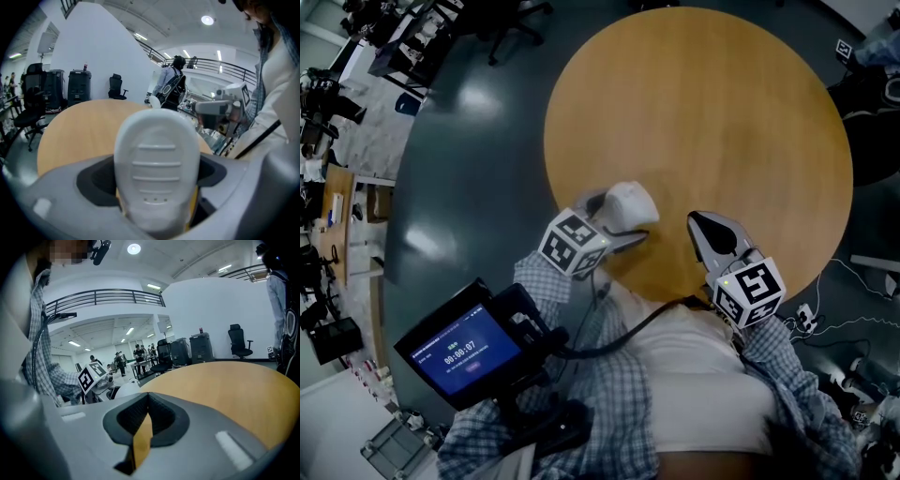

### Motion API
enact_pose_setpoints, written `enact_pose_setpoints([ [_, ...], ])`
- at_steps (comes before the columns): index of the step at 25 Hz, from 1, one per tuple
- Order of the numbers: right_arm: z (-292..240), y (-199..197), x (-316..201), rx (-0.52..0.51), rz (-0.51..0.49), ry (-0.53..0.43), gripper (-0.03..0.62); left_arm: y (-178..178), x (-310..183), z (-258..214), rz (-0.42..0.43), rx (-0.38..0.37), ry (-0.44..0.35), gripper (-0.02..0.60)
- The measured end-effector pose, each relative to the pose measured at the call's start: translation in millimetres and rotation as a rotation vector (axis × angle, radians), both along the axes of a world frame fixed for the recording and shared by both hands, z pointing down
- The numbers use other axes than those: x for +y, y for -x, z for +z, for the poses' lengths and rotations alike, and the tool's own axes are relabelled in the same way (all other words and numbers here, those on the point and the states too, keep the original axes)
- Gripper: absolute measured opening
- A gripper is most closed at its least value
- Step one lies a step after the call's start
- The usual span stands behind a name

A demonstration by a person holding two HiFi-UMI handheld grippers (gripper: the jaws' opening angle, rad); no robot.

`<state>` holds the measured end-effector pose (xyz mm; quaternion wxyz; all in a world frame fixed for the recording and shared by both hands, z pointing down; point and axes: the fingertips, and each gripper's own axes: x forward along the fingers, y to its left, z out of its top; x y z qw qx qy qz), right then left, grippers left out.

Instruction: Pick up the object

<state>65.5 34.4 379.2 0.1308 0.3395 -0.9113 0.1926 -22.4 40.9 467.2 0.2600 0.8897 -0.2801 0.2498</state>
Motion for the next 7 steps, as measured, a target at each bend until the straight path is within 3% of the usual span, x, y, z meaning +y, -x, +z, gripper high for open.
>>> enact_pose_setpoints([
  [7,-0.5,2.6,4.0,-0.004,-0.005,-0.005,0.005,-0.7,3.7,2.3,0.009,-0.008,0.004,0.466],
])
